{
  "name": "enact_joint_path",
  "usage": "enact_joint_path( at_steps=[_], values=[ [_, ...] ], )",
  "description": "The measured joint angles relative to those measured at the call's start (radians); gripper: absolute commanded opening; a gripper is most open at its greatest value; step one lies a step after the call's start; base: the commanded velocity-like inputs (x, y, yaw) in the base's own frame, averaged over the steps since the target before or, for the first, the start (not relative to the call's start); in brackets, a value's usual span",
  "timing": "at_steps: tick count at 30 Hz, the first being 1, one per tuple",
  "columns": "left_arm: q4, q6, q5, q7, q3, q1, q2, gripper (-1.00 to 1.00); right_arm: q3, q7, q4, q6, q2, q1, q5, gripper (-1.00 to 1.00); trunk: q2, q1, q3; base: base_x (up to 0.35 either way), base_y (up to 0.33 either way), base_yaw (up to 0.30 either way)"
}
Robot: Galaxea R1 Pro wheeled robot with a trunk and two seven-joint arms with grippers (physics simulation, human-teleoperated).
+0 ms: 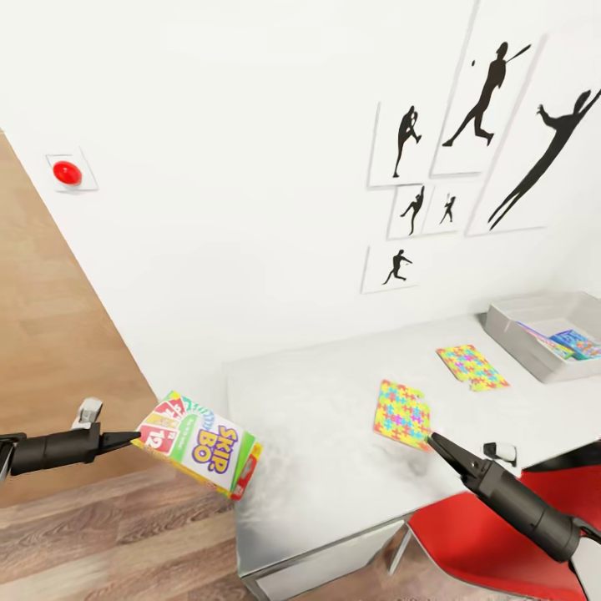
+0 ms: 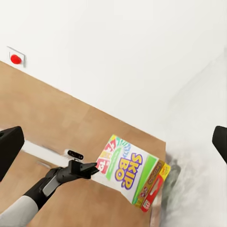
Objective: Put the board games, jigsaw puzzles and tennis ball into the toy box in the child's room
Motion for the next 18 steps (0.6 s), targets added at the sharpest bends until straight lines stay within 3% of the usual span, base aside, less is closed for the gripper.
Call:
enact_joint_path(
  at_steps=[11,18],
  values=[
    [0.0,-0.001,0.002,0.0,0.003,0.0,0.032,-1.0,-0.007,0.12,-0.006,-0.003,-0.006,0.0,0.005,1.0,0.0,0.0,0.012,-0.002,0.0,-0.223],
    [-0.001,-0.001,0.013,0.0,0.003,0.0,0.037,-1.0,-0.052,0.179,-0.008,-0.003,-0.013,0.0,0.011,1.0,0.0,0.0,0.02,0.0,0.0,-0.223]
  ],
)
